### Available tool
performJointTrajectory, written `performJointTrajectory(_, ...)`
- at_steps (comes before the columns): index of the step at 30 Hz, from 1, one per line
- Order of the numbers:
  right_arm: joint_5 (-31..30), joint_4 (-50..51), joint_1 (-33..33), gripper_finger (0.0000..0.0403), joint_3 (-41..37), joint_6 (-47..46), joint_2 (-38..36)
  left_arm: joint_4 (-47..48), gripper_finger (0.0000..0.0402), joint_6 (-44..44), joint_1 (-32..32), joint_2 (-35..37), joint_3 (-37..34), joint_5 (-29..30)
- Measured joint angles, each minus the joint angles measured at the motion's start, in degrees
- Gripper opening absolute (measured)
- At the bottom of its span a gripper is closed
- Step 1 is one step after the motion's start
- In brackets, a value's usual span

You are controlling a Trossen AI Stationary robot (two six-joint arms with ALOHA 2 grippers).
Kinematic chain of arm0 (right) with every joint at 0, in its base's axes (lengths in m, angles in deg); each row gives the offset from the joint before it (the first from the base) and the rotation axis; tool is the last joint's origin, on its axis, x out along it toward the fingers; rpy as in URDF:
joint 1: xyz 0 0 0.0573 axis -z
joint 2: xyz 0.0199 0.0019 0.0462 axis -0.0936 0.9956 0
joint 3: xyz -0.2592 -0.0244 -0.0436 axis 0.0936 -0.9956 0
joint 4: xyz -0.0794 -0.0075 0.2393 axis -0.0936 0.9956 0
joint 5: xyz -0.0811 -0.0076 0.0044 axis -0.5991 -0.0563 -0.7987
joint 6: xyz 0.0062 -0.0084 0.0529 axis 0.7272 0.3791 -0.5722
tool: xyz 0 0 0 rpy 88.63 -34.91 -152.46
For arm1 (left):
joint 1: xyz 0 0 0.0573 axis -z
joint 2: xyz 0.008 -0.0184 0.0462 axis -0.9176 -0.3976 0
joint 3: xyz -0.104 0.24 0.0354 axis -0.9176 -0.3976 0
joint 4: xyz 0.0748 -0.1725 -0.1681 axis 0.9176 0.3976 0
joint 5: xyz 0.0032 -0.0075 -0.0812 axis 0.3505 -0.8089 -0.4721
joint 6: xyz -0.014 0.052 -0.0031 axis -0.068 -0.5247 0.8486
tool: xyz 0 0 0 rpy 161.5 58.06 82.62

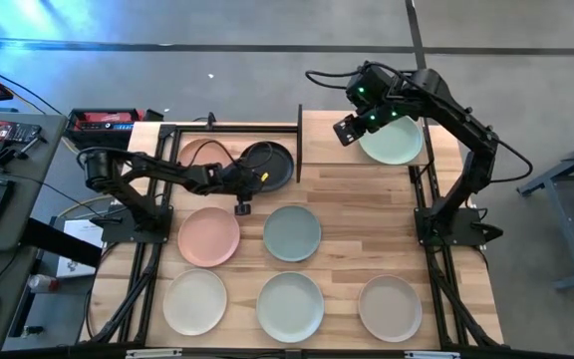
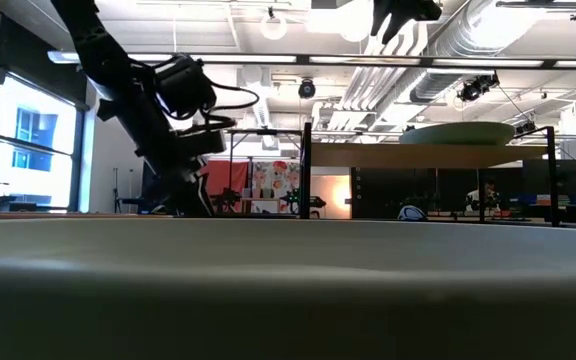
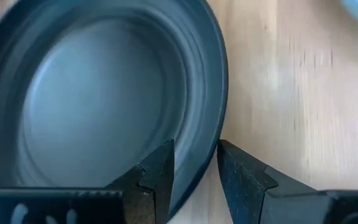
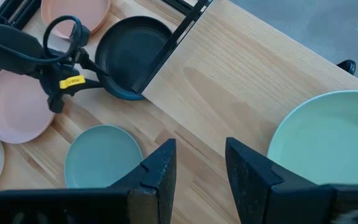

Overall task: Place and stack plates onto a shelf
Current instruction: Stack the black plate on top of the light green plate on the shelf

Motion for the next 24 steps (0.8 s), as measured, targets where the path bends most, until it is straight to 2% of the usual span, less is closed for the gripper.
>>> performJointTrajectory(10, 0.0, 0.0, 0.0, 0.0115, 0.0, 0.0, 0.0, -0.5, 0.0107, -0.9, -1.2, -1.6, 0.0, -0.4)
performJointTrajectory(20, 0.0, 0.0, 0.0, 0.0115, 0.0, 0.0, 0.0, -0.4, 0.002, -1.4, -0.4, -1.3, 0.1, -0.6)
performJointTrajectory(24, 0.0, 0.0, 0.0, 0.0115, 0.0, 0.0, 0.0, 0.2, 0.0006, -1.3, 0.9, 0.1, 0.1, 0.4)
